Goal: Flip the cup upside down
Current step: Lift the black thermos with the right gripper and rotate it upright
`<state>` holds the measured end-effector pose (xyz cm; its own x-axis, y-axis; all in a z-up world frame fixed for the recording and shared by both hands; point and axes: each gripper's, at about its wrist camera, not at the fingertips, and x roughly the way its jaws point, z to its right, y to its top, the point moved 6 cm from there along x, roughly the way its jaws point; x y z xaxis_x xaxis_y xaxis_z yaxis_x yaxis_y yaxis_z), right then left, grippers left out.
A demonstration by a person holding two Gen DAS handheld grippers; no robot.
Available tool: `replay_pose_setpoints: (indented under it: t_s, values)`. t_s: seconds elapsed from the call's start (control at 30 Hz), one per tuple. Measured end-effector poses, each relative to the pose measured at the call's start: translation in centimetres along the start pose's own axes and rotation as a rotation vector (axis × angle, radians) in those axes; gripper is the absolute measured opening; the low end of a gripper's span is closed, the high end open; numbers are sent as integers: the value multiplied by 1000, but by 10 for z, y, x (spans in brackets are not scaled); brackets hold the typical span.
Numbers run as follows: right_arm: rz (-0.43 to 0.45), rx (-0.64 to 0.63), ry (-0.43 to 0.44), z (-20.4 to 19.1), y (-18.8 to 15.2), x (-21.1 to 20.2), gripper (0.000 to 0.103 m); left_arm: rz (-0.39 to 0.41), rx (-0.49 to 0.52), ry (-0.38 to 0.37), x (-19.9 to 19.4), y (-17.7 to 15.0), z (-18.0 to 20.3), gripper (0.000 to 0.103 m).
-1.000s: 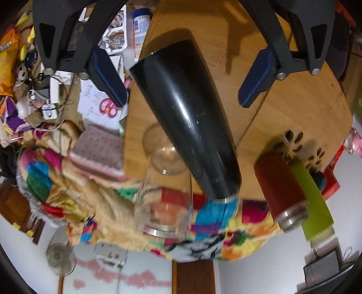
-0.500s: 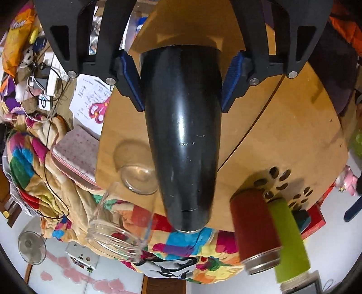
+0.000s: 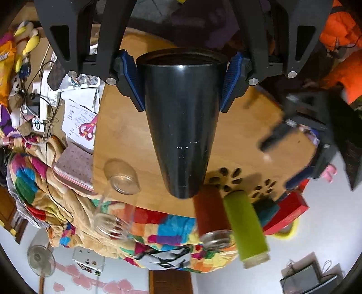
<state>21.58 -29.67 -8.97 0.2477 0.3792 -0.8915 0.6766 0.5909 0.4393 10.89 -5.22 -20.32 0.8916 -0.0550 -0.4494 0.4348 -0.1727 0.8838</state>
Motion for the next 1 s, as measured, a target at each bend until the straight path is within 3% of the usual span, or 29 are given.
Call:
replay_pose_setpoints:
  t_s: [0.3, 0.6, 0.8, 0.87, 1.0]
  values:
    - [-32, -176, 17, -47, 10, -19, 61, 54, 130, -24, -7, -4, 29, 103]
    - [-47, -344, 38, -76, 17, -31, 61, 122, 150, -37, -16, 4, 35, 102]
    - [-29, -419, 56, -90, 19, -42, 61, 130, 108, -85, -23, 10, 37, 87]
    - [-6, -418, 54, -91, 20, -49, 62, 130, 110, -66, -24, 13, 37, 79]
    - [71, -358, 73, -88, 28, -69, 61, 122, 88, -48, -25, 20, 28, 75]
